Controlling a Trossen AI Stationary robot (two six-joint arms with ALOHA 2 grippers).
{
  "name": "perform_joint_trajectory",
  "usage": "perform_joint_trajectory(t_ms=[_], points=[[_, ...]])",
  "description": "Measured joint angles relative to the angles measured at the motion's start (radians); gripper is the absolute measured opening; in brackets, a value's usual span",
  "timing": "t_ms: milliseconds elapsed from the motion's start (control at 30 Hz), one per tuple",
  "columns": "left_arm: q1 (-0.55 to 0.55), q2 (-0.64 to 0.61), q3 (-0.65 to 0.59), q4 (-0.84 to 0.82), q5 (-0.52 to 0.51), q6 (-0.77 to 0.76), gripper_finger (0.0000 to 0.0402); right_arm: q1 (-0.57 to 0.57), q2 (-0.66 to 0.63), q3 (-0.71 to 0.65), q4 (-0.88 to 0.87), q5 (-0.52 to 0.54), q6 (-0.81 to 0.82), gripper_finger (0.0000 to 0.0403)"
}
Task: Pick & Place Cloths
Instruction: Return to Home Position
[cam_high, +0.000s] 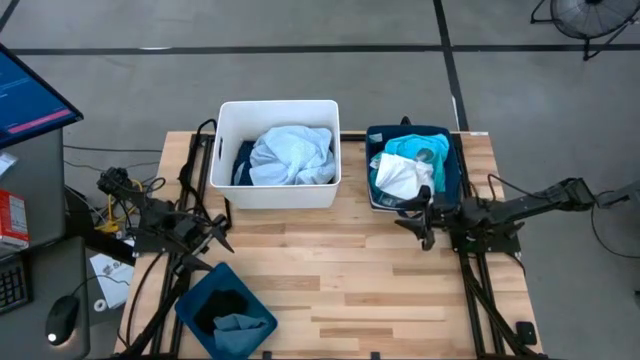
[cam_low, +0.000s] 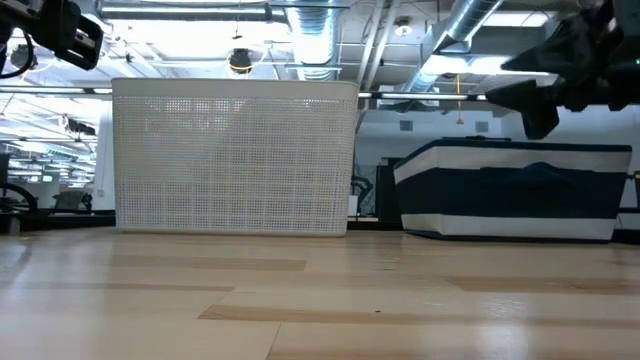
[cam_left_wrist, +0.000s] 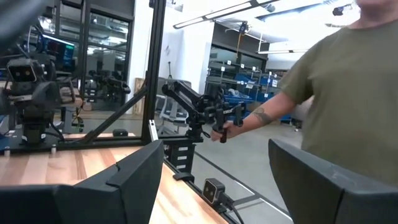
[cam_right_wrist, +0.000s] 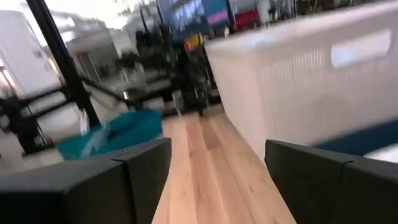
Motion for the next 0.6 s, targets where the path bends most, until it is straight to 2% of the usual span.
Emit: perform_joint_trajectory(t_ms=[133,300,600], points=[[0.000,0.000,0.000,0.004,0.000,0.000,0.0273,0.002,0.000,0.000,-0.104,-0.002,0.041,0.0253],[0.000,0.000,0.000,0.005,0.000,0.000,0.0273,0.009,-0.002,0.001,-0.121,-0.012,0.237,0.0253],[0.000,0.000,0.000,0.009,0.000,0.000,0.0273,0.008,0.000,0.000,-0.084,-0.009,0.254,0.0253]])
